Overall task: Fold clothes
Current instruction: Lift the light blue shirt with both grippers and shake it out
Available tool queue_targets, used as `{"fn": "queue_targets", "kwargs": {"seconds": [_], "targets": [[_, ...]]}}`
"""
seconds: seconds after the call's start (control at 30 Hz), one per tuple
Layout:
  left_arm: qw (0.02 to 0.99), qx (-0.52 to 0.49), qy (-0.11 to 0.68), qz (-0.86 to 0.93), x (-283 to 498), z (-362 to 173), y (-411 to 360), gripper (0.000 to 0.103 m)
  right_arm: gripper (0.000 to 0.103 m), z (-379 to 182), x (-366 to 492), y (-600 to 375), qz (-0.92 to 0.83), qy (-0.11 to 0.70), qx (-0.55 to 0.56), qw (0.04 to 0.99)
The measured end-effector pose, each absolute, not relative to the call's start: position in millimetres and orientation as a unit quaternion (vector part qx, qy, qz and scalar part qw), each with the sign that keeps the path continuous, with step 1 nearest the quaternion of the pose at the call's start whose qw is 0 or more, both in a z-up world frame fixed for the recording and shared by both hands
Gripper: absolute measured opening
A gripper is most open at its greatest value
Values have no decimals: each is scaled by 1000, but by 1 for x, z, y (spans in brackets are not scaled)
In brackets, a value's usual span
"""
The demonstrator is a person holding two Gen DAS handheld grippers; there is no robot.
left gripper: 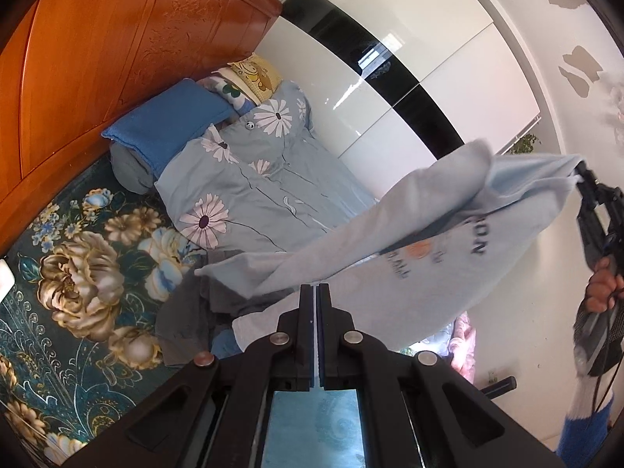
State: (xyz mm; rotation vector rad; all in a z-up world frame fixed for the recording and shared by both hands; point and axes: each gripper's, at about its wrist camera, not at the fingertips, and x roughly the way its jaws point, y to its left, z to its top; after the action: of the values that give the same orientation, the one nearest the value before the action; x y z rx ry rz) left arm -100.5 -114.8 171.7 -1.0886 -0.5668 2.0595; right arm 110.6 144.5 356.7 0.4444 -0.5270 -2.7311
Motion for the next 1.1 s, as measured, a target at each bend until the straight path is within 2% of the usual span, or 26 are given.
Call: {"fn": "queue_targets", "kwargs": {"seconds": [0.2,0.4,0.5,0.57,0.87,1.1], "targets": [[377,-442,-203,788,-91,163,-97,1,5,363,132,181,-966,-164,157,122],[404,-467,-160,770,-70,161,-49,3,5,326,166,243,-963,-175,192,74],[419,-475,-140,761,-51,162,-13,13,5,317,190,283,-961,-184,198,53],[427,-474,-129,759,-33,166,13,17,5,316,205,310,-962,-185,198,44],[434,-483,-109,753,70,177,132,22,5,333,264,438,-968,-158,179,71],[458,-497,-49,735,156,178,223,31,5,310,293,525,-962,-149,212,81]]}}
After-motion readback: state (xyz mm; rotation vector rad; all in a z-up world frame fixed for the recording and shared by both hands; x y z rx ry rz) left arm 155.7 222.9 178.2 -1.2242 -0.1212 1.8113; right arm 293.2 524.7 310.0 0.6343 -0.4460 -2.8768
